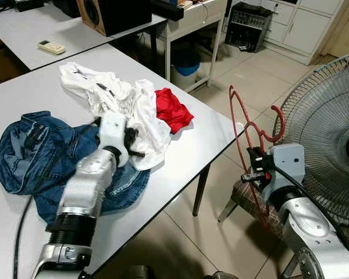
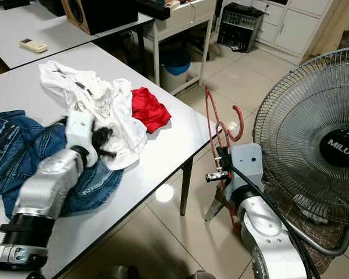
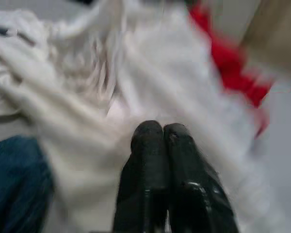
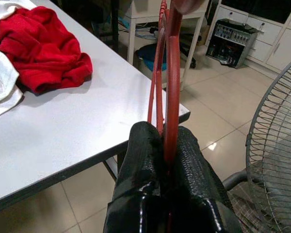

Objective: Hang hanger

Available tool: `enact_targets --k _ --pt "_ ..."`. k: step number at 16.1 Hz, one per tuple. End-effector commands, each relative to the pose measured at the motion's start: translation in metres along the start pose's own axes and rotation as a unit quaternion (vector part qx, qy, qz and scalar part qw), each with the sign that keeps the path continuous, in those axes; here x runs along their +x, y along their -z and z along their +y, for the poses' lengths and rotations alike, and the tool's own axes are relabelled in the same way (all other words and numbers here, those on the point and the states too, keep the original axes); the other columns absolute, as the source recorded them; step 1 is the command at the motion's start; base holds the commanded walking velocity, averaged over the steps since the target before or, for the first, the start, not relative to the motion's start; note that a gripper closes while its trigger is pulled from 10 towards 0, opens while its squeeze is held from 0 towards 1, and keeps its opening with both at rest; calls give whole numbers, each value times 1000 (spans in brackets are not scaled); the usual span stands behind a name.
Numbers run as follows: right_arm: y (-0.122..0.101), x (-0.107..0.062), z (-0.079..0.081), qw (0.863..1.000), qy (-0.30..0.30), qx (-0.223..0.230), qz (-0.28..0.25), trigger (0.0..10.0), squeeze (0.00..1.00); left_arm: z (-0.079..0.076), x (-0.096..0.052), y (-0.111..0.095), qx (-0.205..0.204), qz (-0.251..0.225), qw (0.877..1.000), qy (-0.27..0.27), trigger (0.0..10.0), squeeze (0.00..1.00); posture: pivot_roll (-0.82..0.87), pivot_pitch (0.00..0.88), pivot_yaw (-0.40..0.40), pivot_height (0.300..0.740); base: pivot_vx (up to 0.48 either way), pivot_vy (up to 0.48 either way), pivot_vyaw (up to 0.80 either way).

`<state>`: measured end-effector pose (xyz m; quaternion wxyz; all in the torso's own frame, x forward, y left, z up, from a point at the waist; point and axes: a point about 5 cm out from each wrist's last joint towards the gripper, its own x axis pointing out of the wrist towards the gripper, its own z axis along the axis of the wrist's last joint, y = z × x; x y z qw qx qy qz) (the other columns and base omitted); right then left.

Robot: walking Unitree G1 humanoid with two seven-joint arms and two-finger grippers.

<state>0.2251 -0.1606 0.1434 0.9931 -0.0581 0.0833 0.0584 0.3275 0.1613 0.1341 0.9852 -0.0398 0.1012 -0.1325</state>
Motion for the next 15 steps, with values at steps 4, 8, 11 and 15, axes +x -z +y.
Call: enact_targets --k 4,8,11,15 --pt "-3 5 1 1000 -3 -3 -11 10000 0 8 -13 -78 -173 -209 959 77 0 0 -32 58 -1 740 0 0 0" --pt "-3 7 3 1000 -7 -3 -14 10000 0 10 -4 -34 123 -23 990 59 10000 0 -29 56 2 740 0 0 0" --pt "-3 6 1 1000 -3 -3 -15 10000 0 11 -2 -21 108 -6 994 6 10000 1000 -31 57 2 740 0 0 0" --pt "5 6 3 1000 -9 -15 3 10000 0 7 0 -6 104 12 994 -13 10000 1000 -23 62 -5 740 0 0 0"
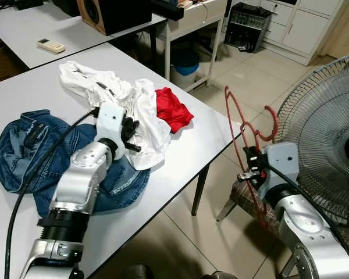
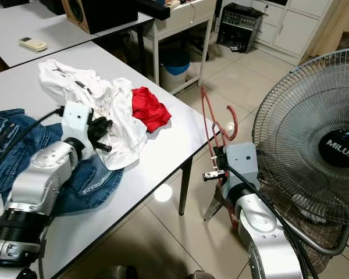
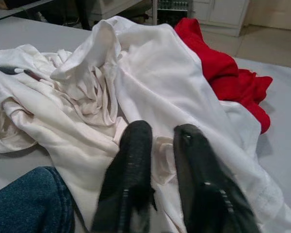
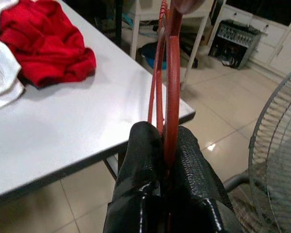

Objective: Hang hanger

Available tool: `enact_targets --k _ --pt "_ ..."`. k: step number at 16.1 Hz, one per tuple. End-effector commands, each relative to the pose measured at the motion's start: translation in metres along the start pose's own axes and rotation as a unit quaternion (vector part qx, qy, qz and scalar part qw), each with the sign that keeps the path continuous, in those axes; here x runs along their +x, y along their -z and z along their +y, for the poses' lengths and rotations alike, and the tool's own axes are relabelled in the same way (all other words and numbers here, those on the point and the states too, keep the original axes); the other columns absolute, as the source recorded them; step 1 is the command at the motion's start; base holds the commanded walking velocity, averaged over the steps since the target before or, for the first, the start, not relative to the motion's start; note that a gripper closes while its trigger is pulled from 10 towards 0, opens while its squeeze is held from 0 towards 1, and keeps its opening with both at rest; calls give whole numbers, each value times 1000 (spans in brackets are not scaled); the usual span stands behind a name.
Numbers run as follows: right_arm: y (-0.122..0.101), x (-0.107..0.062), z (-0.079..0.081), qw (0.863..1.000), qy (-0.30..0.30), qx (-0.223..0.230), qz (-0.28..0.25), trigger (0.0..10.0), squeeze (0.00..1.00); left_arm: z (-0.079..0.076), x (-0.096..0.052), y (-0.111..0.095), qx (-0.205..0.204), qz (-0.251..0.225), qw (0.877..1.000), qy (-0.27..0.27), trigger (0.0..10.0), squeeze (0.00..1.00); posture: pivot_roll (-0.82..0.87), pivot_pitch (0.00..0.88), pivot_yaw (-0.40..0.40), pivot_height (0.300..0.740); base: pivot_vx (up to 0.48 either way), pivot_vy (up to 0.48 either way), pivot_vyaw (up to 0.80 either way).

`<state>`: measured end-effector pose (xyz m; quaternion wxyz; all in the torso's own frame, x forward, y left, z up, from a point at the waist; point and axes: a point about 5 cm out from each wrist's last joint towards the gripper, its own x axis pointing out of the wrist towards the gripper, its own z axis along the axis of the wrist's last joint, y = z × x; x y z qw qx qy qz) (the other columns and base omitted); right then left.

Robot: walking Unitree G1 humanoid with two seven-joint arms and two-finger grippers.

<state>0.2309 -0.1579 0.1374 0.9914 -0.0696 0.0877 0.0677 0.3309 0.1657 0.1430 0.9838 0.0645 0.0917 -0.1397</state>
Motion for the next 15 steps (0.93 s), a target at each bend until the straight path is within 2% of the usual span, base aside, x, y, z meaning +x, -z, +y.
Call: enact_targets --k 1,2,6,7,8,12,13,14,15 --pt "-1 -1 0 1000 1 0 -3 10000 0 7 0 9 -4 16 999 -42 10000 1000 -25 67 -4 740 0 0 0" --pt "0 -1 0 1000 2 0 -3 10000 0 9 1 10 -6 15 998 -59 10000 1000 -26 62 -3 740 0 0 0" --pt "-1 3 0 1000 0 -2 -7 10000 0 2 8 15 -9 22 997 -71 10000 1000 -28 46 -11 740 0 0 0" --pt "-2 5 -1 1000 -1 -3 -9 10000 0 -2 11 20 -42 36 996 -64 10000 1000 -21 39 -17 740 0 0 0" --pt "-4 8 -1 1000 -4 -5 -11 10000 0 -8 13 25 -67 50 995 -53 10000 0 -18 38 -21 740 0 0 0" --pt "-4 9 1 1000 -8 -9 -14 10000 0 -5 16 38 -31 82 992 -94 10000 0 -19 37 -19 740 0 0 0" --pt "-4 8 1 1000 -8 -9 -13 10000 0 -5 16 38 -21 86 992 -92 8588 0 -22 40 -18 740 0 0 0" --pt "-4 8 1 1000 -8 -10 -12 10000 0 -4 17 39 -13 87 992 -88 0 0 -28 44 -14 740 0 0 0" --pt "-4 8 1 1000 -8 -11 -12 10000 0 -5 17 39 -13 87 992 -87 0 0 -30 44 -13 740 0 0 0"
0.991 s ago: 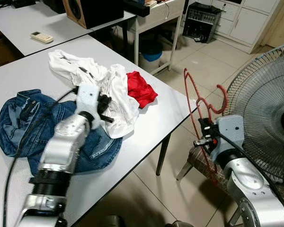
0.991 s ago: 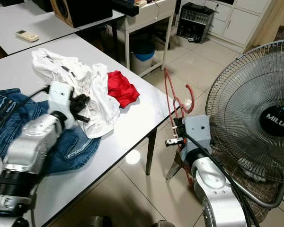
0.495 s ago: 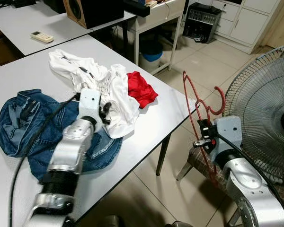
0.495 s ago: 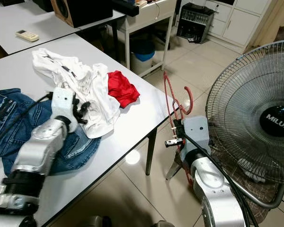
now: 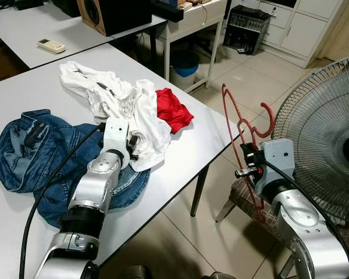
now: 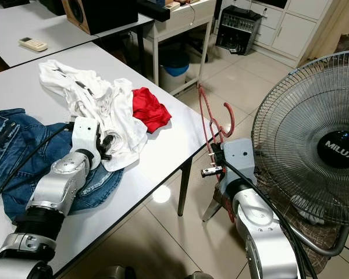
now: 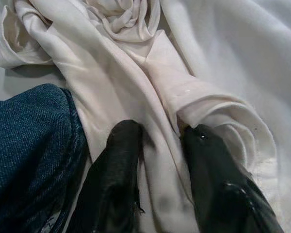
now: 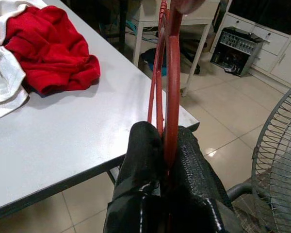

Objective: Hang hanger

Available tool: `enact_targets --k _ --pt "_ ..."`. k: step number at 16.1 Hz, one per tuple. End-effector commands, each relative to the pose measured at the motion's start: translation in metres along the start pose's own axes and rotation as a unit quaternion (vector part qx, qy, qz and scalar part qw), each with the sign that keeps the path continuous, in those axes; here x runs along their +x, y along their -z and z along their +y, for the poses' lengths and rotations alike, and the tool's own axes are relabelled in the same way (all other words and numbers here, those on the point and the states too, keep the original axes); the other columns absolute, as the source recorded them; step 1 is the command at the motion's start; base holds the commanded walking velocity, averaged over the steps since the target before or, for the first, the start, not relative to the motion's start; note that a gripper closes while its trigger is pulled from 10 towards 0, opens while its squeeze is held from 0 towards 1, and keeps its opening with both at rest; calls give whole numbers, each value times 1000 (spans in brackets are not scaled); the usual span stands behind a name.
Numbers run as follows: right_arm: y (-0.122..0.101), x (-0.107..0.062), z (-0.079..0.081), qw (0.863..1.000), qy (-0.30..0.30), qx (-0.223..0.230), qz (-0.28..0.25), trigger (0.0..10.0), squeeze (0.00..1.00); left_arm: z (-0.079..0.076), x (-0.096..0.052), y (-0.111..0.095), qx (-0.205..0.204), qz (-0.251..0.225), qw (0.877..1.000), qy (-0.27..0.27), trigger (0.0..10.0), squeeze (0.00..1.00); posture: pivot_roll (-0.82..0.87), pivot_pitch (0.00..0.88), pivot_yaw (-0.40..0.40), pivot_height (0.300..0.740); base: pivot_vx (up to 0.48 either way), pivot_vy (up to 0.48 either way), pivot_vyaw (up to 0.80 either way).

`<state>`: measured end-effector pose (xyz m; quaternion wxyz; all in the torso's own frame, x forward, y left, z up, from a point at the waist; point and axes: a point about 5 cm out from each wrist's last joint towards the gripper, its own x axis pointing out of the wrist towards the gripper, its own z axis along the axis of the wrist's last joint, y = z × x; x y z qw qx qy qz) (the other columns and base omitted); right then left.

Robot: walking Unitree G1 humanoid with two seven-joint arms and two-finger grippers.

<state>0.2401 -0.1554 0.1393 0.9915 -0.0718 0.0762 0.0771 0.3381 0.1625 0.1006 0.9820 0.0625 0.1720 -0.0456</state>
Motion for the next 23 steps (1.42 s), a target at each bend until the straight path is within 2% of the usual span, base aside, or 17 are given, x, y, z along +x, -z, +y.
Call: enact_targets --k 1,5,9,11,12,13,14,15,16,17,18,19,20,21,22,23 --pt "1 -2 -1 1000 4 -7 0 10000 0 -1 2 -1 9 -1 1000 1 0 0 -31 46 -12 740 0 0 0" --pt "3 -4 -1 1000 4 -8 4 10000 0 -4 1 -5 3 -20 1000 12 0 0 -30 48 -15 740 0 0 0" --pt "3 -3 -1 1000 2 -10 3 10000 0 -2 0 -6 -7 -32 999 14 0 0 -32 45 -16 740 0 0 0" --pt "4 -4 -1 1000 2 -11 4 10000 0 4 -4 -18 -18 -75 997 30 0 0 -31 38 -18 740 0 0 0" --pt "4 -4 -1 1000 2 -12 3 10000 0 14 -6 -31 -25 -106 994 29 0 0 -28 34 -19 740 0 0 0" --pt "4 -3 -1 1000 1 -13 3 10000 0 28 -10 -51 -56 -148 987 18 0 0 -28 34 -19 740 0 0 0" --pt "4 -3 0 1000 1 -13 2 10000 0 34 -12 -60 -69 -165 984 16 0 0 -20 30 -19 740 0 0 0" --pt "4 -2 1 1000 -1 -13 1 10000 0 49 -18 -85 -105 -217 970 18 0 0 -16 24 -18 740 0 0 0" --pt "4 -2 1 1000 -2 -13 1 10000 0 54 -21 -95 -118 -238 964 22 0 0 -16 24 -18 740 0 0 0" --pt "3 -1 2 1000 -3 -14 -1 10000 0 61 -32 -122 -142 -295 943 51 0 0 -14 19 -18 740 0 0 0" --pt "3 -1 2 1000 -4 -14 -3 10000 0 66 -49 -156 -153 -365 913 95 0 0 -7 13 -20 740 0 0 0" --pt "3 0 2 1000 -4 -15 -4 10000 0 68 -53 -162 -153 -378 907 102 0 0 -6 11 -20 740 0 0 0" --pt "2 0 3 1000 -5 -15 -6 10000 0 76 -72 -189 -183 -441 868 134 0 0 -1 9 -20 740 0 0 0" --pt "2 1 4 1000 -5 -16 -7 10000 0 80 -81 -199 -196 -465 850 149 0 0 0 8 -20 740 0 0 0" --pt "2 1 5 1000 -6 -16 -8 10000 0 86 -95 -212 -230 -498 817 180 0 0 3 7 -20 740 0 0 0" --pt "2 2 5 1000 -6 -14 -10 10000 0 93 -114 -220 -237 -521 787 229 0 0 9 7 -21 740 0 0 0"
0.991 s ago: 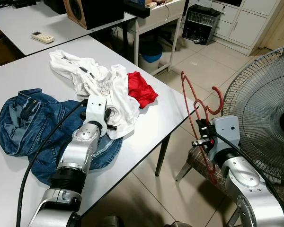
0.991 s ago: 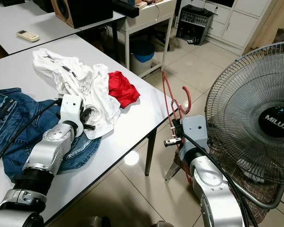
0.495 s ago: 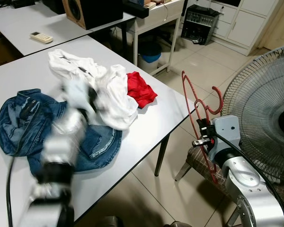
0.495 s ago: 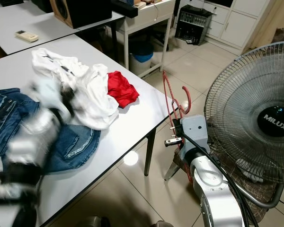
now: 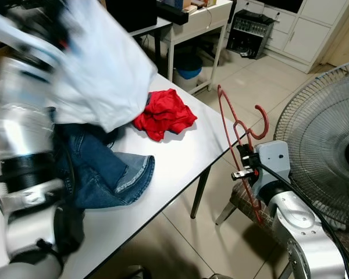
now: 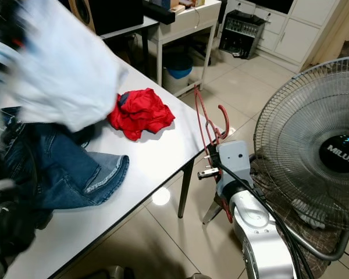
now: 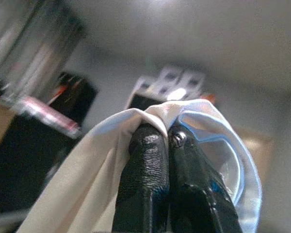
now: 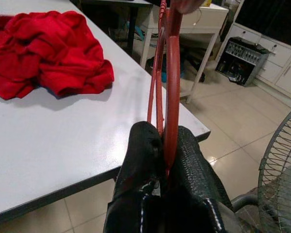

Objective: Hang hanger

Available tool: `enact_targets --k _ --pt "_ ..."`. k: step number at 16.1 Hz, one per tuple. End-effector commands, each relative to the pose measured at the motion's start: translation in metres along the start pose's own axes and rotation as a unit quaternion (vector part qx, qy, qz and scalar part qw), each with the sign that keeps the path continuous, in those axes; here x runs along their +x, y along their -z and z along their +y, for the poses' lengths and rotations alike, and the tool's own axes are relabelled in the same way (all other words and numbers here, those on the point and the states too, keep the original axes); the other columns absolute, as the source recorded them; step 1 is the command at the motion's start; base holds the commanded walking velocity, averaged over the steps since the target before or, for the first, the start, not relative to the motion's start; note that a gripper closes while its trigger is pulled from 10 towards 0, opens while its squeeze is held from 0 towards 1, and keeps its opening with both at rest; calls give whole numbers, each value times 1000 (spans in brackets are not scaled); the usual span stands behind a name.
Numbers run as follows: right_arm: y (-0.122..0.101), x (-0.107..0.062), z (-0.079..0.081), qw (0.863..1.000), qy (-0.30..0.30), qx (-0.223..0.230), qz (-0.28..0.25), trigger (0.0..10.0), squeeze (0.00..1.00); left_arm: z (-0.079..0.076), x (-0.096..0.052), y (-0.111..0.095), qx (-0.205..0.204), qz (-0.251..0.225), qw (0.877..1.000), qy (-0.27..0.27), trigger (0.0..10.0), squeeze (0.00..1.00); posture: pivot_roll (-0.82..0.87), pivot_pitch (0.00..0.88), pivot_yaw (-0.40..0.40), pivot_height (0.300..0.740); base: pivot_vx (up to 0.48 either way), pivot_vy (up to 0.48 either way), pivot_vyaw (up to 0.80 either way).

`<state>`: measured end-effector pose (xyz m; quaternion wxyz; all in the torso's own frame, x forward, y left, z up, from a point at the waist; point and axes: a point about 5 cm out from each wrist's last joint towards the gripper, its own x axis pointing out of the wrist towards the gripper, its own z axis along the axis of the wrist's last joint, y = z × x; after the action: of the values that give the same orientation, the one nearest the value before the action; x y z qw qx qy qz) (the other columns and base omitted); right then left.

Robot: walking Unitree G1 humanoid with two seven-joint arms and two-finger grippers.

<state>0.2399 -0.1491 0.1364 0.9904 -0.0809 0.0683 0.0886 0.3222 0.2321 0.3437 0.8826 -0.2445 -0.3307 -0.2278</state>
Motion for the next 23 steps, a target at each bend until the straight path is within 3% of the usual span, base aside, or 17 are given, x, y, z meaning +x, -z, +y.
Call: enact_targets --k 1,2,3,4,5,8,9,10,11,12,13,15,17,18,20,21,23 --pt "0 1 -1 1000 3 -3 -2 10000 0 -10 1 -17 -17 -23 998 48 0 0 11 7 -21 740 0 0 0" --pt "0 2 0 1000 3 -2 -3 10000 0 -9 -8 -24 -10 -3 997 80 0 0 17 9 -23 740 0 0 0" --pt "0 2 0 1000 2 -1 -3 10000 0 -1 -20 -24 40 60 994 85 0 0 19 9 -22 740 0 0 0" --pt "0 2 0 1000 2 0 -4 10000 0 15 -37 -19 106 159 979 66 0 0 22 11 -23 740 0 0 0" --pt "1 2 0 1000 1 1 -4 10000 0 30 -53 -20 151 222 962 41 0 0 26 13 -26 740 0 0 0" --pt "4 2 3 1000 -6 3 -1 10000 0 70 -97 -35 298 359 884 -29 0 0 44 21 -37 740 0 0 0" --pt "4 3 5 1000 -9 4 -1 10000 0 90 -116 -43 368 422 825 -82 1843 0 53 26 -43 740 0 0 0" --pt "4 4 6 1000 -13 5 -2 10000 0 119 -141 -70 444 470 736 -201 10000 0 60 34 -47 740 0 0 0" --pt "4 5 7 1000 -16 6 -2 10000 0 133 -158 -94 472 486 679 -281 10000 690 62 36 -49 740 0 0 0" --pt "4 6 7 1000 -17 6 -1 10000 0 136 -167 -108 479 493 657 -310 10000 1000 65 38 -51 740 0 0 0" --pt "5 6 6 1000 -18 6 -1 10000 0 136 -171 -117 478 498 650 -317 10000 1000 74 43 -55 740 0 0 0" --pt "5 7 7 1000 -19 7 0 10000 0 134 -175 -121 452 512 658 -316 10000 1000 81 45 -58 740 0 0 0" --pt "5 9 7 1000 -20 7 0 10000 0 134 -170 -116 426 506 684 -307 10000 1000 82 44 -56 740 0 0 0" --pt "5 9 7 1000 -20 8 -1 10000 0 132 -159 -115 418 470 714 -306 10000 1000 84 43 -53 740 0 0 0" --pt "4 11 4 1000 -15 9 -4 10000 0 117 -122 -109 377 363 810 -265 10000 1000 85 42 -46 740 0 0 0" --pt "4 12 4 1000 -13 9 -5 10000 0 114 -114 -110 366 339 826 -261 10000 1000 83 42 -41 740 0 0 0" --pt "2 13 3 1000 -6 10 -9 10000 0 98 -80 -100 309 285 885 -198 10000 1000 72 36 -27 740 0 0 0"
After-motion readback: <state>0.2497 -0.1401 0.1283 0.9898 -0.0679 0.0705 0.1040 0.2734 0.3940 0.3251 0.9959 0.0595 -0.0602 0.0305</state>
